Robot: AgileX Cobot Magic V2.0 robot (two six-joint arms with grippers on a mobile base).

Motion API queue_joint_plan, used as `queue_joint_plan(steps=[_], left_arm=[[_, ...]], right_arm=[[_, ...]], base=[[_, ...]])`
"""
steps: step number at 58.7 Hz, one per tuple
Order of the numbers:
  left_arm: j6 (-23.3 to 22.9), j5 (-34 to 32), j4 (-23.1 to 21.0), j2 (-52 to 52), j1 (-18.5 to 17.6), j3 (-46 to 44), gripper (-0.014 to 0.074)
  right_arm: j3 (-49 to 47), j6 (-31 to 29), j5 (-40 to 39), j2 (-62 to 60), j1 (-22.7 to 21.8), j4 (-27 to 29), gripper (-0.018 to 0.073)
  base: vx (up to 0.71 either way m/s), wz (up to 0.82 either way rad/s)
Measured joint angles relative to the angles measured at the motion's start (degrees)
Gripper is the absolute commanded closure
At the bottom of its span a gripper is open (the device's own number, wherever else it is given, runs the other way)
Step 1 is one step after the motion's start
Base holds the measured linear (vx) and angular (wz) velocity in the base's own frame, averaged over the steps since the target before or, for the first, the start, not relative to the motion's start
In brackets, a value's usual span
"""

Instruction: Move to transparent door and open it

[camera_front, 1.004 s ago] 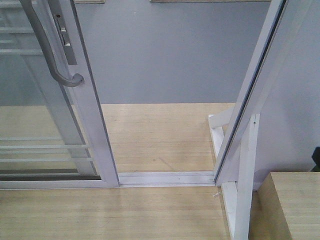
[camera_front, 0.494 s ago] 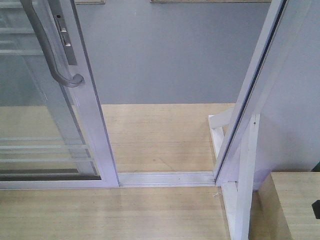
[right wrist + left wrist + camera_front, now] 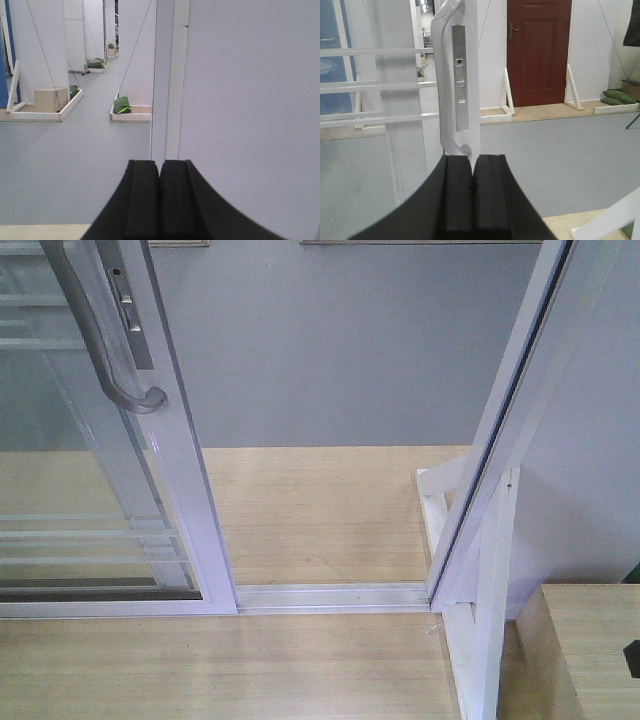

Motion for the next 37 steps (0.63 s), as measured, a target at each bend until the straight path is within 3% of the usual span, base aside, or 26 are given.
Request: queue_joint_plan(steps=[37], left_arm=[[0.00,0.00,0.00,0.00,0.00,0.00,0.0603]], right_arm=[[0.00,0.00,0.00,0.00,0.00,0.00,0.0567]], base=[[0.00,0.00]])
